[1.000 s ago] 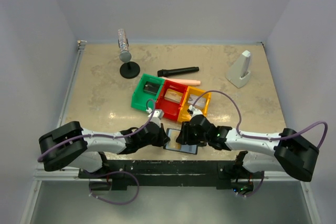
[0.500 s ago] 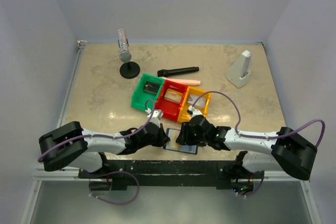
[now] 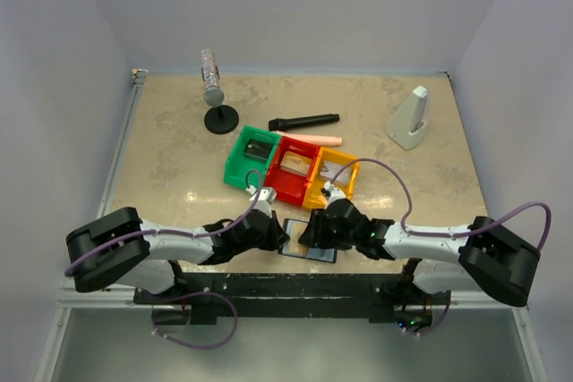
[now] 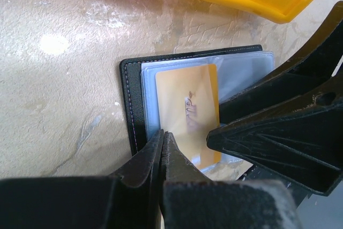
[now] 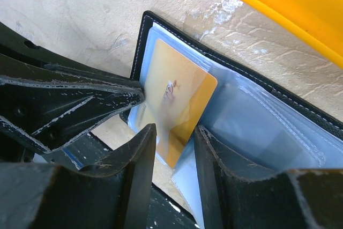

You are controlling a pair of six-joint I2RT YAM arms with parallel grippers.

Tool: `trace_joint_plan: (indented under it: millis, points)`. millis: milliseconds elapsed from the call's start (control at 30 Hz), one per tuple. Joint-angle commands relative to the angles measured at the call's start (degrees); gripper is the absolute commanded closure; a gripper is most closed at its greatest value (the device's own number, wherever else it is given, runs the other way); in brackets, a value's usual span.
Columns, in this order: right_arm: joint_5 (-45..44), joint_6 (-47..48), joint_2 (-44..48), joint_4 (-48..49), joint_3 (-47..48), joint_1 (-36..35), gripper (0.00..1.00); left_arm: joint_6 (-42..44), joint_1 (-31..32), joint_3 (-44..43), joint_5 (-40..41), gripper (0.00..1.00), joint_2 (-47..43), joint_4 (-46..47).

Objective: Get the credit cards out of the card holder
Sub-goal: Remove the credit card from the card holder.

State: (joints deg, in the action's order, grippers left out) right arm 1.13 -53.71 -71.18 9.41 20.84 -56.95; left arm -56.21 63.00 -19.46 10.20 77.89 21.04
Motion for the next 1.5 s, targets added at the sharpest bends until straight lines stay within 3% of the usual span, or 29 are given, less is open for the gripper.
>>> trace_joint_plan:
  millis: [0, 533, 1467]
  points:
    - [1.07, -1.13, 1.21, 4.83, -2.03, -0.27, 0.62, -0.22, -0.07, 2.06, 1.23, 1.0, 1.92, -3.55]
    - [-0.33, -1.39, 5.26, 5.36, -4.49, -0.27, 0.66, -1.36, -0.07, 2.85, 1.58, 1.0, 1.65, -3.37]
    - [0.45, -0.78, 4.29, 10.45, -3.88, 0.17, 0.64, -2.15, -0.07, 4.96, 2.2, 1.0, -0.37, -3.55]
